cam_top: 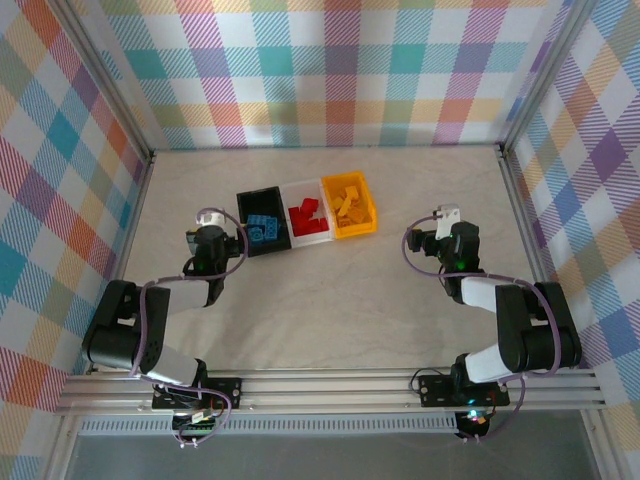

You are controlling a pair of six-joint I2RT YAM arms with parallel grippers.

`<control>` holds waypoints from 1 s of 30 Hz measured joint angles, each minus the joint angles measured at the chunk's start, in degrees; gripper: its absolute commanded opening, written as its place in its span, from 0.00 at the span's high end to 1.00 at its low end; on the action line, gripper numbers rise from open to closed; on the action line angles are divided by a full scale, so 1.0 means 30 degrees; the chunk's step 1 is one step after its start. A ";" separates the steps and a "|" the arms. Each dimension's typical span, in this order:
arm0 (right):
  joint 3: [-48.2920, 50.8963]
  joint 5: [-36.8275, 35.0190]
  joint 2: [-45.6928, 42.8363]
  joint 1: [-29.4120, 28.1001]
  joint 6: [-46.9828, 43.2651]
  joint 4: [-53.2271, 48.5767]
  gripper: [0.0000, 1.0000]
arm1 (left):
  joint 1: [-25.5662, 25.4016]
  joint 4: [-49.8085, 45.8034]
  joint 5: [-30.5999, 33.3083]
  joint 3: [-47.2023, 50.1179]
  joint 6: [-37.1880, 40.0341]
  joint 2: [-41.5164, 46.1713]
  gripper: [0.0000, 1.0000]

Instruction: Sort the legos into containers by color

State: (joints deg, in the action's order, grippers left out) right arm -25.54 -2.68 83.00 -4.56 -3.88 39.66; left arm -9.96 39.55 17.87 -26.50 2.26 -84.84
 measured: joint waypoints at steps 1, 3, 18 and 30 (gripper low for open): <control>0.0000 0.0000 0.0000 0.0000 0.0000 0.0007 0.00 | 0.0000 0.0430 -0.0073 0.0204 0.0051 -0.0015 0.00; 0.0000 0.0000 0.0000 0.0000 0.0000 0.0007 0.00 | 0.0000 0.1027 -0.0153 0.0525 0.0124 -0.0029 0.00; 0.2929 0.0393 -0.0007 0.0000 -0.0015 0.3453 0.00 | 0.0066 0.5158 -0.0284 0.1989 0.0066 -0.1078 0.00; 0.4364 -0.0102 0.1676 0.0000 0.0022 0.8036 0.00 | 0.1013 0.3322 -0.0437 0.1377 -0.0474 -0.1355 0.00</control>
State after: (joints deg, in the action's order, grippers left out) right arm -12.45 -2.98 88.03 -4.56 -3.81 63.77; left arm -6.92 49.52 16.56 -22.37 0.84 -88.90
